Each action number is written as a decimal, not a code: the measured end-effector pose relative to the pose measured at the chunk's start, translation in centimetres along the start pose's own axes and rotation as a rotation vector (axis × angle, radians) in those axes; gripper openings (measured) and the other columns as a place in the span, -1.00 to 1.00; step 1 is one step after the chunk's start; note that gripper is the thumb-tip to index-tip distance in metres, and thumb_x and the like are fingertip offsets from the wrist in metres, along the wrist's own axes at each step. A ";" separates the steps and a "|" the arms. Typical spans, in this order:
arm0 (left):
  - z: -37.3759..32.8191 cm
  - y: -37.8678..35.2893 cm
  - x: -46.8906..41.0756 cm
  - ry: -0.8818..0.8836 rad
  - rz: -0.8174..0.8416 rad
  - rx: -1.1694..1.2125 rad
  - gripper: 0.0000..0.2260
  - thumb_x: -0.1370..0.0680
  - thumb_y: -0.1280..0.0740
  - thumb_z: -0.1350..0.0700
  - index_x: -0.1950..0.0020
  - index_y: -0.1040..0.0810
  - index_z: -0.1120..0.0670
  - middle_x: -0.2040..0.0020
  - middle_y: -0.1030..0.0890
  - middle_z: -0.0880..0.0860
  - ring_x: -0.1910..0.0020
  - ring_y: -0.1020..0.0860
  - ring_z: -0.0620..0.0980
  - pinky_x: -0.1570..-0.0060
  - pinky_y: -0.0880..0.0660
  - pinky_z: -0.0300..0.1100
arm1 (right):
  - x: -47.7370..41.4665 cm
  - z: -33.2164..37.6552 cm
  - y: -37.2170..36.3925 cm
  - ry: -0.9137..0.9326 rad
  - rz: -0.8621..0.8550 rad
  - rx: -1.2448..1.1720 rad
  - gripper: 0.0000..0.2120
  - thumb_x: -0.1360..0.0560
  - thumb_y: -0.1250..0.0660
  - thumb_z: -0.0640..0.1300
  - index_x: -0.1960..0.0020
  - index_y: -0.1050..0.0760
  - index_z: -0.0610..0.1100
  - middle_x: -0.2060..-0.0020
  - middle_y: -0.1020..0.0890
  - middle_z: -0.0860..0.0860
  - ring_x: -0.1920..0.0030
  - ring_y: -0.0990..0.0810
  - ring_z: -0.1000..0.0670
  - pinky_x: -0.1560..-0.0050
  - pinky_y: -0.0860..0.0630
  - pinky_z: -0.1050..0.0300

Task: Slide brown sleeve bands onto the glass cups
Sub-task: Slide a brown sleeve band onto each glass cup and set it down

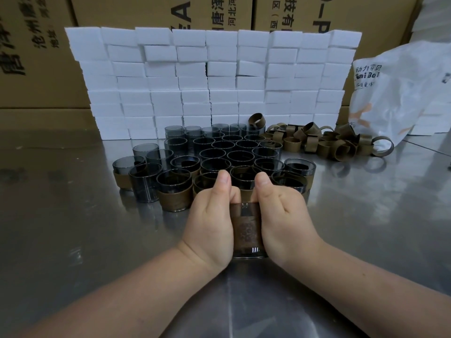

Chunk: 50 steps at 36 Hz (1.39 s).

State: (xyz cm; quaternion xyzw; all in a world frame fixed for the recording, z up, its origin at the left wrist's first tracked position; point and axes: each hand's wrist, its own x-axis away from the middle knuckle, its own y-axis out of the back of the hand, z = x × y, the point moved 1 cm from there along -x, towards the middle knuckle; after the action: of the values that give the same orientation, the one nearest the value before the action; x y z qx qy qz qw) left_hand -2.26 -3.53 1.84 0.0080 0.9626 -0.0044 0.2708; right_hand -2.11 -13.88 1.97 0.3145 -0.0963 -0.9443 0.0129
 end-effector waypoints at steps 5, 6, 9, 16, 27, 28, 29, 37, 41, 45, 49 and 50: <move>0.1 0.0 0.1 0.011 -0.002 -0.007 -0.50 -0.49 0.02 -0.17 0.56 -0.22 0.08 0.51 -0.24 0.14 0.45 -0.25 0.05 0.36 -0.26 -0.14 | 0.0 -0.2 0.1 -0.011 0.018 0.007 -0.49 -0.49 -0.04 0.10 0.60 -0.28 -0.03 0.64 -0.34 0.10 0.57 -0.31 0.16 0.49 -0.23 0.40; 0.1 0.0 0.1 0.003 0.001 -0.012 -0.50 -0.50 0.03 -0.16 0.55 -0.23 0.09 0.51 -0.24 0.13 0.46 -0.25 0.03 0.36 -0.27 -0.15 | 0.0 -0.2 0.1 -0.012 0.021 0.010 -0.49 -0.49 -0.04 0.10 0.59 -0.28 -0.03 0.64 -0.34 0.10 0.57 -0.31 0.16 0.49 -0.23 0.39; 0.2 -0.1 0.1 -0.004 0.001 -0.010 -0.50 -0.50 0.04 -0.15 0.55 -0.23 0.10 0.52 -0.25 0.12 0.47 -0.26 0.02 0.37 -0.28 -0.17 | 0.0 -0.2 0.1 -0.015 0.039 0.004 -0.50 -0.49 -0.03 0.11 0.58 -0.32 -0.02 0.64 -0.34 0.10 0.57 -0.32 0.16 0.49 -0.24 0.38; 0.9 0.0 -0.5 0.074 -0.028 0.014 -0.46 -0.47 0.09 -0.21 0.62 -0.28 0.02 0.57 -0.28 -0.02 0.49 -0.28 -0.07 0.33 -0.26 -0.14 | -0.4 -0.3 -0.1 -0.069 0.014 -0.081 -0.48 -0.48 -0.02 0.11 0.50 -0.31 -0.22 0.61 -0.35 0.08 0.54 -0.32 0.18 0.48 -0.29 0.37; 1.2 1.1 -1.6 0.298 -0.256 0.337 -0.40 -0.58 0.06 -0.21 0.55 -0.29 0.09 0.51 -0.33 0.11 0.49 -0.33 0.00 0.44 -0.32 -0.25 | -0.6 -0.1 0.0 0.104 0.246 0.033 -0.59 -0.40 -0.02 0.21 -0.23 -0.28 0.19 -0.15 -0.46 0.18 -0.20 -0.42 0.25 -0.24 -0.32 0.33; 1.2 1.2 -1.6 0.332 -0.259 0.372 -0.42 -0.58 0.06 -0.22 0.51 -0.28 0.11 0.48 -0.33 0.11 0.47 -0.33 0.02 0.43 -0.31 -0.23 | -0.6 0.0 -0.1 0.115 0.299 0.088 -0.57 -0.39 -0.05 0.21 -0.26 -0.20 0.23 -0.23 -0.39 0.18 -0.28 -0.35 0.25 -0.30 -0.27 0.32; 1.2 1.2 -1.7 0.364 -0.253 0.400 -0.44 -0.57 0.07 -0.24 0.46 -0.27 0.12 0.45 -0.34 0.12 0.44 -0.34 0.05 0.39 -0.31 -0.19 | -0.6 0.0 -0.2 0.127 0.350 0.141 -0.53 -0.38 -0.10 0.22 -0.28 -0.13 0.27 -0.29 -0.32 0.18 -0.34 -0.28 0.25 -0.35 -0.22 0.30; 0.5 1.0 -1.3 0.385 -0.139 0.484 -0.49 -0.52 0.00 -0.27 0.11 -0.43 0.16 0.23 -0.49 0.20 0.24 -0.52 0.13 0.20 -0.53 -0.02 | -1.0 -0.6 0.2 0.145 0.418 0.291 -0.28 -0.32 -0.39 0.08 -0.29 -0.01 0.33 -0.41 -0.18 0.15 -0.42 -0.07 0.32 -0.36 -0.04 0.47; 0.2 0.8 -1.1 0.312 -0.119 0.499 -0.55 -0.31 -0.13 -0.24 0.21 -0.37 0.16 0.28 -0.48 0.17 0.22 -0.49 0.12 0.18 -0.50 0.00 | -0.7 -0.9 0.1 0.164 0.400 0.280 -0.32 -0.35 -0.36 0.09 -0.29 0.00 0.32 -0.39 -0.13 0.24 -0.43 -0.04 0.33 -0.38 -0.04 0.45; 0.4 0.7 -1.1 0.300 -0.151 0.522 -0.58 -0.31 -0.14 -0.24 0.28 -0.36 0.15 0.32 -0.51 0.12 0.26 -0.52 0.09 0.19 -0.50 0.00 | -0.7 -1.1 -0.1 0.190 0.387 0.293 -0.33 -0.37 -0.34 0.11 -0.30 0.00 0.32 -0.38 -0.02 0.35 -0.42 0.02 0.38 -0.36 -0.01 0.48; 0.7 1.0 -1.2 0.289 -0.165 0.493 -0.55 -0.32 -0.12 -0.26 0.29 -0.40 0.14 0.36 -0.55 0.09 0.29 -0.56 0.05 0.24 -0.53 -0.03 | -0.7 -1.0 -0.3 0.180 0.370 0.310 -0.35 -0.36 -0.33 0.15 -0.29 0.00 0.36 -0.37 0.02 0.42 -0.40 0.02 0.43 -0.31 -0.02 0.54; 0.7 1.1 -1.3 0.280 -0.164 0.484 -0.55 -0.30 -0.12 -0.27 0.29 -0.40 0.14 0.37 -0.56 0.09 0.31 -0.57 0.04 0.28 -0.53 -0.05 | -0.7 -1.0 -0.3 0.180 0.364 0.307 -0.35 -0.36 -0.33 0.15 -0.29 -0.01 0.35 -0.37 0.01 0.41 -0.40 0.01 0.43 -0.31 -0.03 0.53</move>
State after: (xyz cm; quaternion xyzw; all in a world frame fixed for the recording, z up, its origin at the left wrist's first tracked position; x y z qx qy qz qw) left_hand -0.80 -2.48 1.90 -0.0047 0.9591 -0.2546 0.1241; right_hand -0.96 -13.71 1.54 0.3728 -0.2920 -0.8690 0.1436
